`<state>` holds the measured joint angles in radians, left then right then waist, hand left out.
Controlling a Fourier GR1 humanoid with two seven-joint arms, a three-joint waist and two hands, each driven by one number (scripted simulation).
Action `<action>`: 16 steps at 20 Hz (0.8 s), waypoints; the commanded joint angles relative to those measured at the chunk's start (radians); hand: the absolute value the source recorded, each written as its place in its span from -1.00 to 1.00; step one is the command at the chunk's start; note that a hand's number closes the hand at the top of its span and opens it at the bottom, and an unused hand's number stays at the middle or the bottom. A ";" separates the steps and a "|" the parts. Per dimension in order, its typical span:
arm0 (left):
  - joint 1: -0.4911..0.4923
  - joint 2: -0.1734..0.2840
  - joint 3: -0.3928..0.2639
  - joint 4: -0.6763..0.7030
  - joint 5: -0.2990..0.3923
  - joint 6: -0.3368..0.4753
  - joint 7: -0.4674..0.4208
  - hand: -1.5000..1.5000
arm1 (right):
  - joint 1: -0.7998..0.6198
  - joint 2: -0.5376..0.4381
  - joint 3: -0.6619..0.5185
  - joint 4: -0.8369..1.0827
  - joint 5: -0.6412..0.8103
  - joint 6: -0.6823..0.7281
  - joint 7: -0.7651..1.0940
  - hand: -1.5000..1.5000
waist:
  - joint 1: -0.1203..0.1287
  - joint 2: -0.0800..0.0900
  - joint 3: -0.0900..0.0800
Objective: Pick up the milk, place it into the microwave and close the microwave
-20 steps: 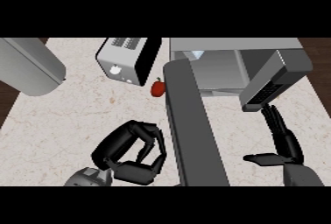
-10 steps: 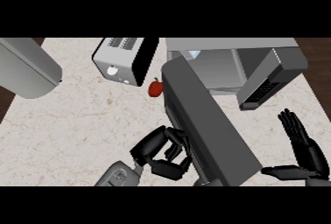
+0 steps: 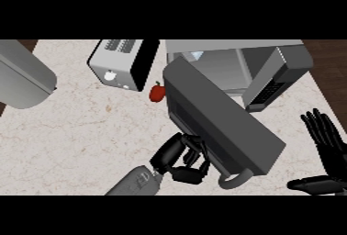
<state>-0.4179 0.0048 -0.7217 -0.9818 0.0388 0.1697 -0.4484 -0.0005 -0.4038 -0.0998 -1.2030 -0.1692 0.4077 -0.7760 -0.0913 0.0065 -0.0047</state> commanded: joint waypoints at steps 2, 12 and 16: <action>-0.088 -0.005 -0.082 0.115 0.156 0.069 -0.020 1.00 | 0.025 -0.056 -0.003 -0.123 -0.080 0.125 0.009 -1.00 | -0.032 0.009 -0.001; -0.151 -0.004 -0.209 0.063 0.380 0.204 -0.063 1.00 | 0.011 -0.082 0.053 -0.285 -0.178 0.144 0.152 -1.00 | -0.092 0.020 -0.004; -0.203 -0.004 -0.189 0.039 0.456 0.305 -0.072 1.00 | -0.022 -0.134 0.039 -0.316 -0.207 0.158 0.197 -1.00 | -0.102 0.022 -0.004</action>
<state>-0.5772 0.0067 -0.9133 -0.9270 0.4233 0.4046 -0.5092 0.0037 -0.5051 -0.0593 -1.4849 -0.3484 0.5132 -0.5880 -0.1807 0.0263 -0.0074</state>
